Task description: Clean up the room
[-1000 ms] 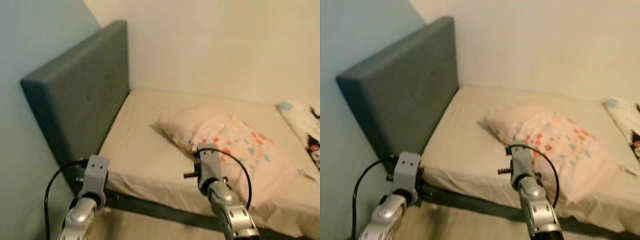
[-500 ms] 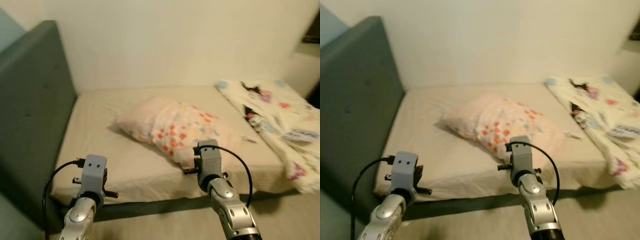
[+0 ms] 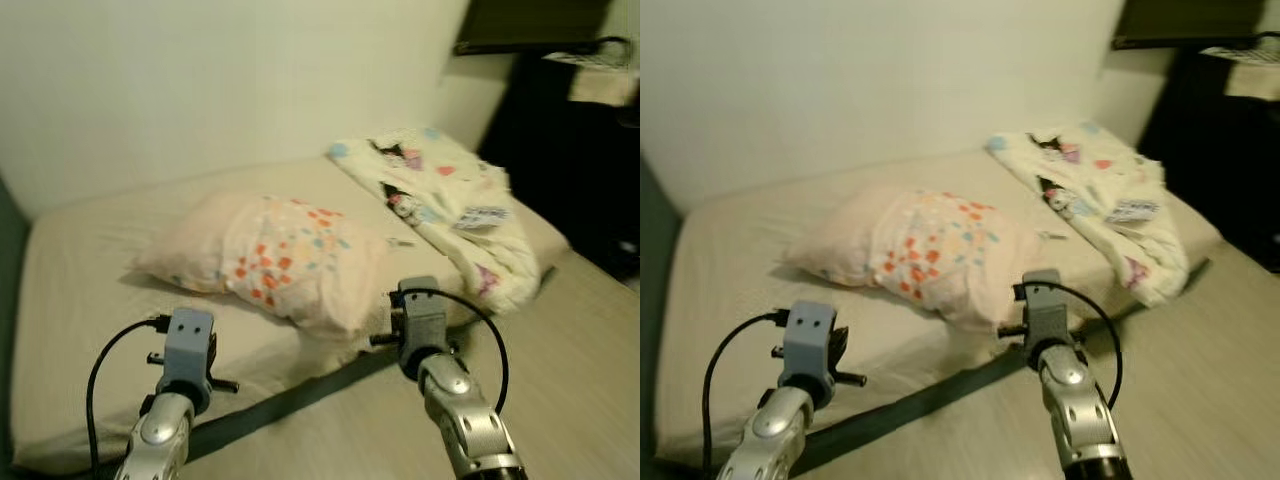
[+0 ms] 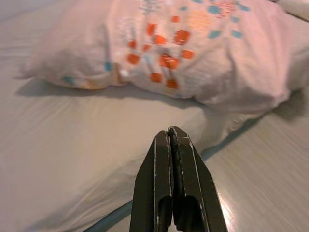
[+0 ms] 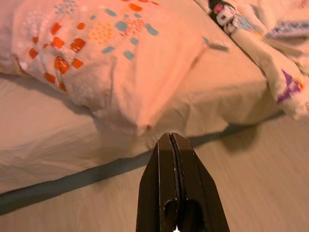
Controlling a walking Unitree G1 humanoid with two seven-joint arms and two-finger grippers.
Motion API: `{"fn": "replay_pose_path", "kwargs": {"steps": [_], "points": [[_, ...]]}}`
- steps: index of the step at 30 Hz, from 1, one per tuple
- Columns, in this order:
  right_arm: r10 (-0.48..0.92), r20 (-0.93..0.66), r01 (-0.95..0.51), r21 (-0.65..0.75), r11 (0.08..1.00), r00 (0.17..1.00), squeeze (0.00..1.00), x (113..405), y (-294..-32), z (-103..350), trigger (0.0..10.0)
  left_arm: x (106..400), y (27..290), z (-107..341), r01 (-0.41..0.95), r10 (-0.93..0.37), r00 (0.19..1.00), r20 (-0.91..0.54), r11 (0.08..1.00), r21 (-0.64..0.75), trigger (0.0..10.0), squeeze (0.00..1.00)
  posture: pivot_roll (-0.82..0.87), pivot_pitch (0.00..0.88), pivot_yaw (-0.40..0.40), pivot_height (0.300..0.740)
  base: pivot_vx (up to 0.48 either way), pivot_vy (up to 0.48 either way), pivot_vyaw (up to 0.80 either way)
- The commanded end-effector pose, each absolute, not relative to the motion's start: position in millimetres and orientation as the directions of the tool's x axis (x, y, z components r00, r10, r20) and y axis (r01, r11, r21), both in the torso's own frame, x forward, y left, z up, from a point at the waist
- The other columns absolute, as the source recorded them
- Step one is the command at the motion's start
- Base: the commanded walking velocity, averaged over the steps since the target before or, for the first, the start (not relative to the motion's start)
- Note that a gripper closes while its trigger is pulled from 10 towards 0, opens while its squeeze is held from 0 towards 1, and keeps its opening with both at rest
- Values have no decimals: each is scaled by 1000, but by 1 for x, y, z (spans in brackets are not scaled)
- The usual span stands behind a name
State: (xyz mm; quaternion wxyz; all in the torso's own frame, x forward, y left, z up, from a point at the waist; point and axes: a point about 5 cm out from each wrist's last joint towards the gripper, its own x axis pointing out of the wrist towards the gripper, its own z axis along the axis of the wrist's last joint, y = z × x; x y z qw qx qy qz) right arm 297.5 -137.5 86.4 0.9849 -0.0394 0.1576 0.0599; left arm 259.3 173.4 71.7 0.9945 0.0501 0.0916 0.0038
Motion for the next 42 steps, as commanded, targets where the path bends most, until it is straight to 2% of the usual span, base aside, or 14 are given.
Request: {"fn": "replay_pose_path", "kwargs": {"steps": [1,6,15,42], "points": [[110,-304,-134,-59,989,946,0,297,-139,88,10000,259,172,73,-2,16,985,-174,997,77,10000,0,-71,46,-55,740,0,0,-800],[118,-286,-136,-44,990,951,0,300,-139,92,10000,260,172,79,-2,8,990,-143,999,43,10000,0,-71,46,-55,740,0,0,-660],[143,-270,-165,-60,984,952,0,304,-135,95,10000,261,165,86,38,-37,994,-104,999,0,10000,0,-75,43,-59,740,0,0,0],[147,-281,-192,-141,971,948,0,308,-136,92,10000,260,161,88,69,-70,995,-67,998,-12,10000,0,-69,12,-74,740,304,0,0]]}}
